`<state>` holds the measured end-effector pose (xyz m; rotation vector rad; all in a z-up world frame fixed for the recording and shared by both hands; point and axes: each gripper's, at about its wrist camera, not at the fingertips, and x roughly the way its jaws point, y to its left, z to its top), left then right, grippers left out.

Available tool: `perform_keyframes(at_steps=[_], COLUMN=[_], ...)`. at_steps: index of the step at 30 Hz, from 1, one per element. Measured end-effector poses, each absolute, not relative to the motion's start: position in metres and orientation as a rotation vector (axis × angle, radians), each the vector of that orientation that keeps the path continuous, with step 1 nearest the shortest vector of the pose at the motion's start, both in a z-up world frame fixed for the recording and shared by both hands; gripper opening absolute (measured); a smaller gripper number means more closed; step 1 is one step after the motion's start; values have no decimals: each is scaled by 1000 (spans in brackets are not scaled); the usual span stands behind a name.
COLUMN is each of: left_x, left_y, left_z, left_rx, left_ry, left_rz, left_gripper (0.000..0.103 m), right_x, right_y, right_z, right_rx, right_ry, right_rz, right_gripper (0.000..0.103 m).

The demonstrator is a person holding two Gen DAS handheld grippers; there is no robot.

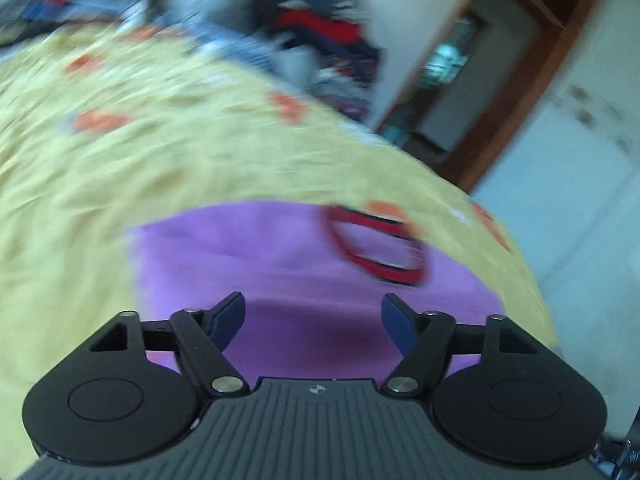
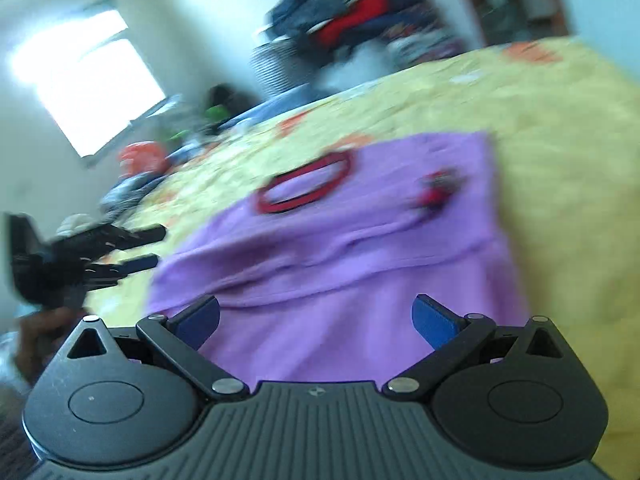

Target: Fold small clothes

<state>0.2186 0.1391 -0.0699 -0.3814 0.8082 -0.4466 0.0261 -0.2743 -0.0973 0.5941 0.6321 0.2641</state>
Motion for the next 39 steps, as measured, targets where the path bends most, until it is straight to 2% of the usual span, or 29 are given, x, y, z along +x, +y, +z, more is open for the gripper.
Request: perform_keyframes(at_steps=[2, 4, 7, 9, 13, 14, 15, 19, 21, 22, 23, 24, 25, 26, 27, 32, 37, 38, 39], left_x=[246, 269, 294, 304, 309, 309, 307, 306, 312, 316, 320, 323, 327, 331, 335, 339, 340, 341, 342], left_y=[173, 195, 203, 202, 205, 205, 207, 217, 215, 213, 210, 206, 203, 201, 200, 196, 183, 180, 177], left_z=[-82, -96, -112, -120, -118, -116, -114, -120, -121, -122, -122, -122, -124, -126, -130, -128, -109, -105, -101], left_rx=[-510, -642, -690, -695, -684, -660, -629, -639, -656, -652, -643, -627, -612, -601, -594, -520, -397, -368, -345], left_ry=[875, 928, 1001, 1041, 1020, 1015, 1008, 981, 986, 990, 991, 995, 1012, 1032, 1064, 1034, 966, 956, 947], left_rz=[-447, -465, -455, -460, -494, -487, -458, -489, -508, -515, -522, -530, -537, -527, -515, -509, -521, -524, -523], left_gripper=[65, 58, 52, 53, 83, 88, 90, 89, 89, 89, 87, 75, 53, 37, 6, 8, 8, 8, 8], right_x=[48, 68, 104, 125, 153, 158, 161, 173, 176, 174, 173, 173, 173, 172, 170, 159, 176, 178, 180], right_y=[-257, -244, -221, -210, -197, -196, -195, -187, -180, -178, -177, -175, -173, -170, -169, -161, -144, -140, -137], right_z=[-102, -110, -121, -128, -142, -146, -149, -159, -160, -160, -158, -157, -156, -155, -154, -164, -155, -155, -154], right_rx=[666, 783, 917, 958, 1067, 1086, 1080, 1075, 1024, 1019, 1013, 1003, 998, 994, 1008, 1098, 1008, 994, 978], right_ry=[654, 663, 688, 712, 743, 759, 766, 780, 818, 820, 815, 813, 812, 820, 831, 831, 836, 831, 837], right_rz=[384, 455, 538, 547, 551, 531, 503, 459, 398, 388, 380, 369, 362, 356, 358, 411, 370, 366, 360], right_gripper=[103, 103, 103, 103, 103, 102, 97, 84, 62, 61, 61, 61, 61, 62, 64, 62, 61, 59, 35])
